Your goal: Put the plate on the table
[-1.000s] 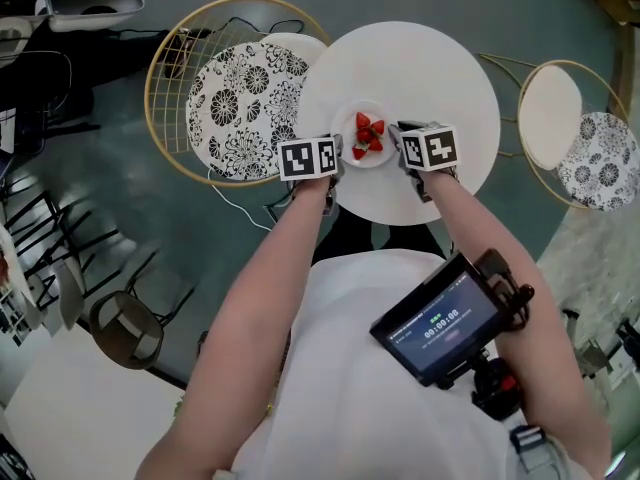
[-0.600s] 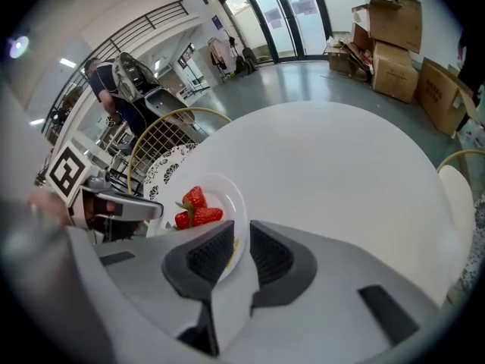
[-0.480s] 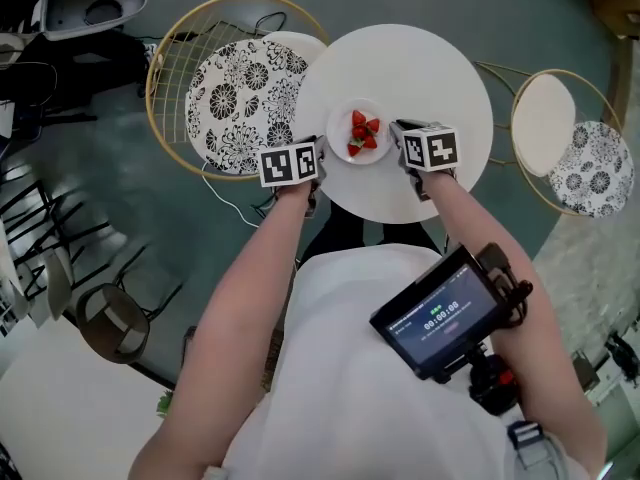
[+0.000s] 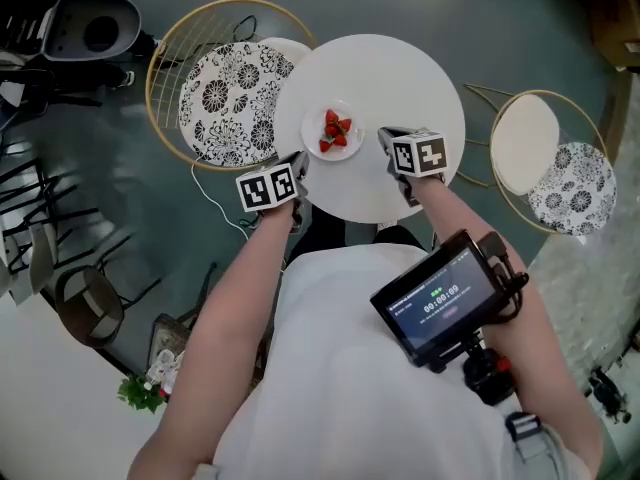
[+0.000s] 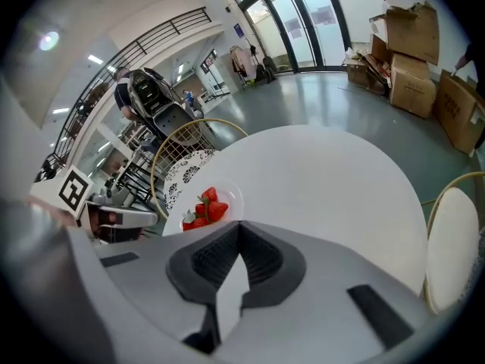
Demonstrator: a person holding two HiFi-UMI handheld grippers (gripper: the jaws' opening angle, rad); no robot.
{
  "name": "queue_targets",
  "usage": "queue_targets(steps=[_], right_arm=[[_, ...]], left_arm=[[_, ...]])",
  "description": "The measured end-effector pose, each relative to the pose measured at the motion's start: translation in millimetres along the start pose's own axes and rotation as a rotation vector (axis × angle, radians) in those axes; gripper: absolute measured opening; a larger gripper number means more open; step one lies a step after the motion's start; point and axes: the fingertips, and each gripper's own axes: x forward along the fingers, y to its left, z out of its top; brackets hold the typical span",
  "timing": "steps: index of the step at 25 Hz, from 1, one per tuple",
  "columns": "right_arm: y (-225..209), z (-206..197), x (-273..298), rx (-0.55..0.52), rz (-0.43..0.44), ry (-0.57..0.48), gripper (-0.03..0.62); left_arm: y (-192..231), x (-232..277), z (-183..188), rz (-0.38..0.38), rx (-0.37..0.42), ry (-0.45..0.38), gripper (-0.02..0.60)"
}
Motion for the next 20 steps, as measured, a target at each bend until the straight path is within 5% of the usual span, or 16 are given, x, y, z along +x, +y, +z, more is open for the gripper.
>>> queue_targets(steps=[7,20], right_arm=[[-9.7,-25.1,-51.4,-0.033,0.077,-0.034,0.003],[17.1,-69.7,-140.6,-0.087,0.294,-0.076,0.003]], left_arm=[[-41.2,-29.0,-32.3,0.052,-0.015,-0.097,0.005],[-126.2,-84.1,-114.9,0.039,-0.025,-0.246,0.005]])
